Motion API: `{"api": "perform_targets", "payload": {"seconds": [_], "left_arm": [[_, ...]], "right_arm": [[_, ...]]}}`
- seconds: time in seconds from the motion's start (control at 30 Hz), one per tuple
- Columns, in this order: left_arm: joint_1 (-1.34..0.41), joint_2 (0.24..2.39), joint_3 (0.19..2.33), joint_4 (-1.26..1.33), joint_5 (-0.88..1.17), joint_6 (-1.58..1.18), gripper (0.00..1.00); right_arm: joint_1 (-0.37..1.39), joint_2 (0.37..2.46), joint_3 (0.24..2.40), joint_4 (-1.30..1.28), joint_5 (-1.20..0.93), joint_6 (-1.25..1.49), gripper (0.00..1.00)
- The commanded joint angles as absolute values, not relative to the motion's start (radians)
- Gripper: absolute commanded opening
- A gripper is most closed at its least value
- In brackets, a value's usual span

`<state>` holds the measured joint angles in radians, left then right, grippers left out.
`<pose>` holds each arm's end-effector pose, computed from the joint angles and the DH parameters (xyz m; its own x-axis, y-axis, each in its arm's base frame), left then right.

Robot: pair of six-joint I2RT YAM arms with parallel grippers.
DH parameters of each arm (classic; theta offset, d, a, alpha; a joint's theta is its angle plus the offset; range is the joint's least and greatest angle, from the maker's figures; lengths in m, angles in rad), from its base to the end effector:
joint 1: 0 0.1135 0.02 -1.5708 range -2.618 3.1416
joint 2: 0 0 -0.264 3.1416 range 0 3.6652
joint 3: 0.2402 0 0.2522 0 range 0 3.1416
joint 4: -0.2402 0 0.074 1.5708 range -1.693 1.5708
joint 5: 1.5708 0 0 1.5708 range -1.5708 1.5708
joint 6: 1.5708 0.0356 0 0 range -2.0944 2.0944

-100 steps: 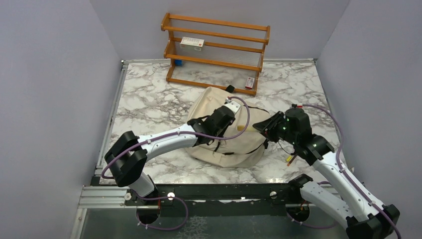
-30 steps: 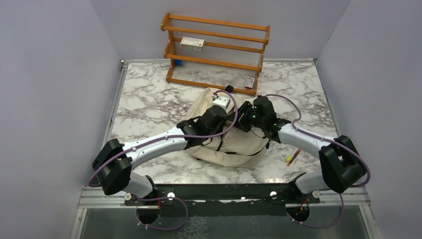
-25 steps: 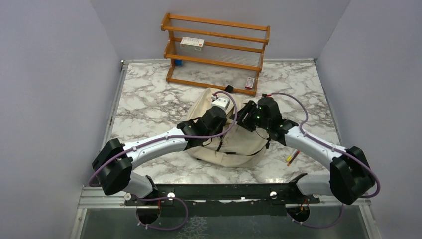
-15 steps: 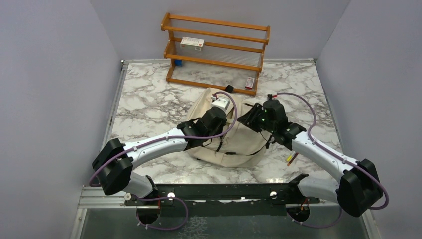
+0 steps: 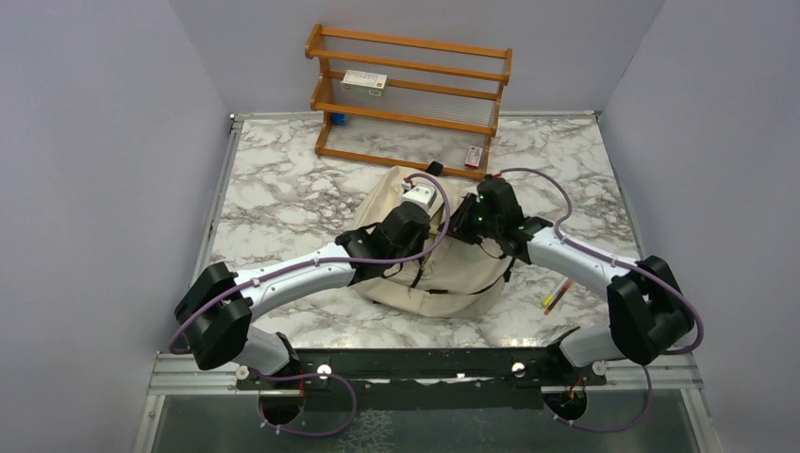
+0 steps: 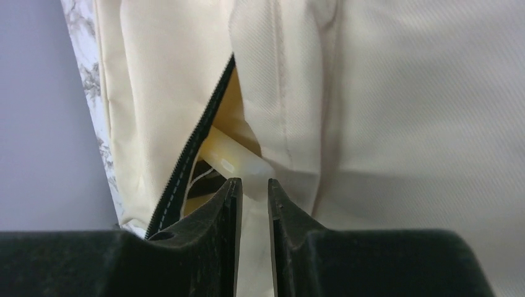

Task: Pack the student bag
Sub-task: Place the stationery in the student bag.

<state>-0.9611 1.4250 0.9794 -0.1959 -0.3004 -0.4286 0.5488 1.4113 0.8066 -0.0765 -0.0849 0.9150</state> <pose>0.1891 -0.2523 0.2586 -0.5807 0.1381 -0.8023 0.4464 0.8782 -0.1719 0.2533 0.1584 0.2153 -0.7841 0.4462 -0.4314 0.0746 0.7578 0.6482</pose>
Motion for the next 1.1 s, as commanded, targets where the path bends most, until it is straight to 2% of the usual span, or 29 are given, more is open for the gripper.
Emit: {"api": "perform_targets", "payload": {"seconds": [0.0,0.23,0.47,0.53,0.6,0.7,0.9,1.07], "left_arm": [[-0.961,1.399,0.984,-0.154,-0.261,-0.435,0.00],[-0.960,1.405,0.991,-0.155,-0.257,-0.433,0.00],[-0.960,1.406,0.989,-0.157,-0.260,-0.431,0.00],[-0.961,1.407,0.987,-0.157,-0.261,-0.432,0.00],[-0.961,1.407,0.985,-0.159,-0.264,-0.434,0.00],[-0.960,1.405,0.982,-0.160,-0.278,-0.438,0.00],[-0.960,1.408,0.985,-0.155,-0.290,-0.429,0.00],[-0.960,1.407,0.978,-0.154,-0.289,-0.423,0.02]], "right_arm": [[0.554,1.462,0.862,-0.009,-0.137,0.904,0.25],[0.552,1.552,0.899,0.047,-0.209,0.904,0.19],[0.552,1.633,0.958,0.076,-0.249,0.876,0.17],[0.553,1.645,0.985,0.051,-0.225,0.854,0.19],[0.553,1.636,1.003,0.005,-0.183,0.834,0.26],[0.552,1.573,0.983,-0.059,-0.113,0.803,0.34],[0.552,1.353,0.874,-0.150,-0.007,0.757,0.39],[0.554,1.167,0.797,-0.320,0.175,0.787,0.43]]}}
